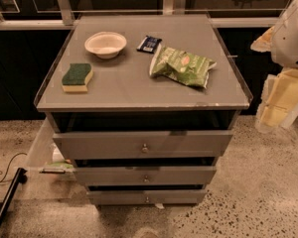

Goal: Open bottom drawer

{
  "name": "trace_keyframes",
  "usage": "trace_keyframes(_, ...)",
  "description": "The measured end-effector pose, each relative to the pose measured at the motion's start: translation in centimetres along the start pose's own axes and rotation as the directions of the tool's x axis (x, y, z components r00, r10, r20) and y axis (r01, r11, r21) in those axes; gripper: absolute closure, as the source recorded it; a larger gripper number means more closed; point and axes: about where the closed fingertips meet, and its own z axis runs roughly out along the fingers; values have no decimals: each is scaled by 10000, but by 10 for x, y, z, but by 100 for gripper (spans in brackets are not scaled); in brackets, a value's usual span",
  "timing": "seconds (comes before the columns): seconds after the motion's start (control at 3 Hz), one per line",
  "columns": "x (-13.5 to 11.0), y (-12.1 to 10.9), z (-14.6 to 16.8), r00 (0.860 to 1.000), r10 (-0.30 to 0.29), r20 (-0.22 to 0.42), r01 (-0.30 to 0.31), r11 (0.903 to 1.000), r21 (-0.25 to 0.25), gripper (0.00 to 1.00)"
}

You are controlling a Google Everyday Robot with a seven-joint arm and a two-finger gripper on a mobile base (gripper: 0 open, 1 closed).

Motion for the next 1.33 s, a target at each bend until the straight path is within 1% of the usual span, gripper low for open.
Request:
trace_keyframes(0.33, -1, 0, 1, 9999, -88, -68, 89, 9999, 112, 0)
trace_keyframes(0.67, 4, 12, 21, 9993, -345, 143, 347, 9993, -115, 0)
trace_keyframes(1.0, 25, 40, 65, 9927, -770, 924, 821, 9953, -523, 0)
trace_keyframes(1.33, 48, 65, 112, 9738, -679, 2170, 836, 9944, -640, 0)
